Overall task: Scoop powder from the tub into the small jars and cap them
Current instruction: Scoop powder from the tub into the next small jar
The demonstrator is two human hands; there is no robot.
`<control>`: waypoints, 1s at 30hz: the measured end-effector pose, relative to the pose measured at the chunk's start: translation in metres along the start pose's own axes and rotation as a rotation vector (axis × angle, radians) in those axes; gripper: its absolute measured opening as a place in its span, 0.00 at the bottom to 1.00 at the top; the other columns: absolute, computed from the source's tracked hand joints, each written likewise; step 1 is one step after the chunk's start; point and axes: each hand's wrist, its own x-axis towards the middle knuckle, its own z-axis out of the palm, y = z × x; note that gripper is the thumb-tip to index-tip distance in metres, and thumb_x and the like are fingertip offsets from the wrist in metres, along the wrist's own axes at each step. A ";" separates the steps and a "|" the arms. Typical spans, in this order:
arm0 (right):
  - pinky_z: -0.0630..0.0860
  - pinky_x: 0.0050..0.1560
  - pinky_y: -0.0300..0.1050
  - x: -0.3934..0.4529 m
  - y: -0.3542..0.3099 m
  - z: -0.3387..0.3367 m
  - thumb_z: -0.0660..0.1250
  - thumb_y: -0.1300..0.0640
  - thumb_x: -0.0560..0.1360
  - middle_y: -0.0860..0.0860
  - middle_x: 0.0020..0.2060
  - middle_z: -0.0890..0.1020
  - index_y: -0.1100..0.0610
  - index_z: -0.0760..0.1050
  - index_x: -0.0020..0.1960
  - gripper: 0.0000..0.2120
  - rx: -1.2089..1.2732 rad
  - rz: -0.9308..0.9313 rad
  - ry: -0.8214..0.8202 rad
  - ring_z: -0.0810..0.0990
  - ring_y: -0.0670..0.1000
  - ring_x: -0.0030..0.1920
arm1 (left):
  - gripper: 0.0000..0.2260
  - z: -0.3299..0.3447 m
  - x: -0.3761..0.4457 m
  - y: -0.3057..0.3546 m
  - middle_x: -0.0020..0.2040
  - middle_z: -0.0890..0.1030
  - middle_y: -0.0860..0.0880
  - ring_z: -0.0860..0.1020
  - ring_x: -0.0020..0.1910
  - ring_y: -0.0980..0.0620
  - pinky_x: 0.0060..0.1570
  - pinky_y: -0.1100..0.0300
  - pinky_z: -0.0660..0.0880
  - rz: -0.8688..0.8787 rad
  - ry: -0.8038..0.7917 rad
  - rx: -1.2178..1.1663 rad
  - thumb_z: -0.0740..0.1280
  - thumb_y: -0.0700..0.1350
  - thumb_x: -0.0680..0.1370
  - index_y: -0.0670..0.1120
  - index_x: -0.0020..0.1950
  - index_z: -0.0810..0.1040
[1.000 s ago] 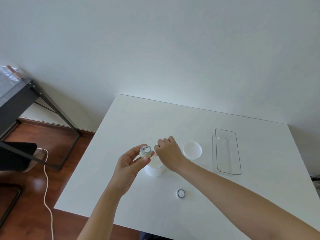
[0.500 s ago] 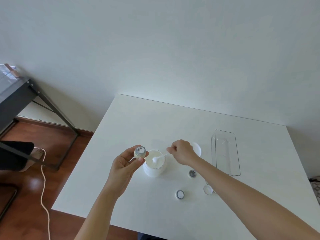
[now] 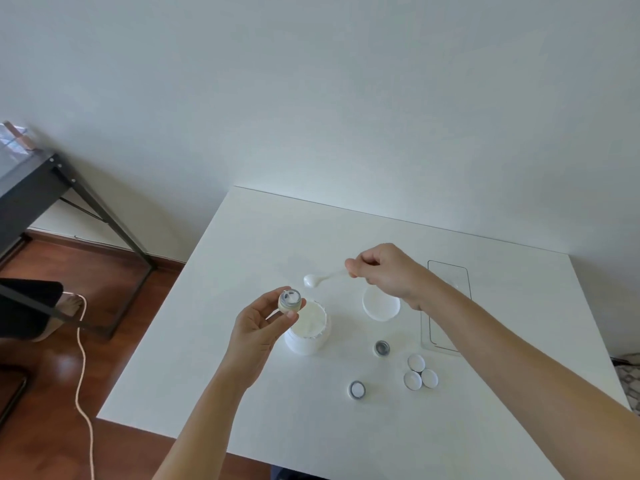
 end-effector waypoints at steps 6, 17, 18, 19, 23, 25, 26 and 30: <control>0.60 0.31 0.40 -0.001 -0.008 0.012 0.65 0.51 0.78 0.43 0.19 0.61 0.55 0.77 0.34 0.15 -0.075 -0.050 0.034 0.60 0.44 0.22 | 0.17 0.010 -0.002 0.007 0.60 0.84 0.43 0.81 0.64 0.45 0.67 0.51 0.71 0.010 -0.057 0.025 0.72 0.37 0.74 0.43 0.63 0.80; 0.63 0.46 0.42 -0.017 -0.008 0.031 0.68 0.54 0.76 0.46 0.33 0.71 0.58 0.75 0.38 0.11 -0.348 -0.534 0.401 0.70 0.48 0.32 | 0.19 0.014 -0.003 0.013 0.58 0.85 0.41 0.81 0.63 0.44 0.63 0.58 0.77 0.017 -0.078 0.004 0.75 0.43 0.72 0.46 0.62 0.82; 0.63 0.48 0.43 -0.020 -0.007 0.033 0.69 0.55 0.76 0.46 0.33 0.72 0.58 0.76 0.38 0.10 -0.392 -0.596 0.435 0.71 0.49 0.33 | 0.19 0.014 -0.003 0.013 0.58 0.85 0.42 0.81 0.63 0.44 0.64 0.58 0.77 0.016 -0.076 -0.004 0.76 0.44 0.71 0.46 0.62 0.82; 0.63 0.49 0.43 -0.022 -0.006 0.034 0.69 0.55 0.76 0.47 0.34 0.72 0.58 0.76 0.39 0.09 -0.441 -0.653 0.469 0.71 0.49 0.34 | 0.19 0.014 -0.003 0.013 0.58 0.85 0.42 0.81 0.63 0.45 0.64 0.58 0.76 0.015 -0.075 -0.011 0.76 0.45 0.71 0.46 0.61 0.83; 0.66 0.48 0.44 -0.027 0.003 0.036 0.68 0.55 0.76 0.49 0.34 0.73 0.58 0.77 0.38 0.10 -0.626 -0.853 0.587 0.72 0.50 0.35 | 0.18 0.015 -0.003 0.013 0.58 0.85 0.42 0.81 0.63 0.45 0.64 0.58 0.76 0.013 -0.074 -0.023 0.77 0.45 0.70 0.46 0.60 0.83; 0.66 0.46 0.44 -0.029 0.008 0.038 0.69 0.56 0.76 0.50 0.33 0.73 0.59 0.77 0.37 0.10 -0.684 -0.932 0.633 0.72 0.51 0.34 | 0.18 0.016 -0.003 0.014 0.59 0.85 0.42 0.81 0.63 0.44 0.63 0.58 0.77 0.012 -0.075 -0.031 0.77 0.45 0.70 0.46 0.60 0.83; 0.66 0.46 0.45 -0.030 0.009 0.039 0.69 0.56 0.76 0.51 0.32 0.74 0.59 0.77 0.36 0.11 -0.701 -0.964 0.650 0.72 0.52 0.34 | 0.18 0.016 -0.004 0.014 0.59 0.85 0.42 0.81 0.63 0.44 0.63 0.58 0.77 0.011 -0.072 -0.035 0.77 0.45 0.70 0.45 0.60 0.83; 0.67 0.43 0.46 -0.033 0.013 0.043 0.66 0.55 0.78 0.51 0.30 0.72 0.59 0.76 0.34 0.15 -0.776 -1.062 0.712 0.71 0.53 0.31 | 0.18 0.017 -0.004 0.014 0.58 0.84 0.40 0.81 0.62 0.44 0.63 0.56 0.77 0.009 -0.066 -0.037 0.77 0.45 0.70 0.44 0.59 0.83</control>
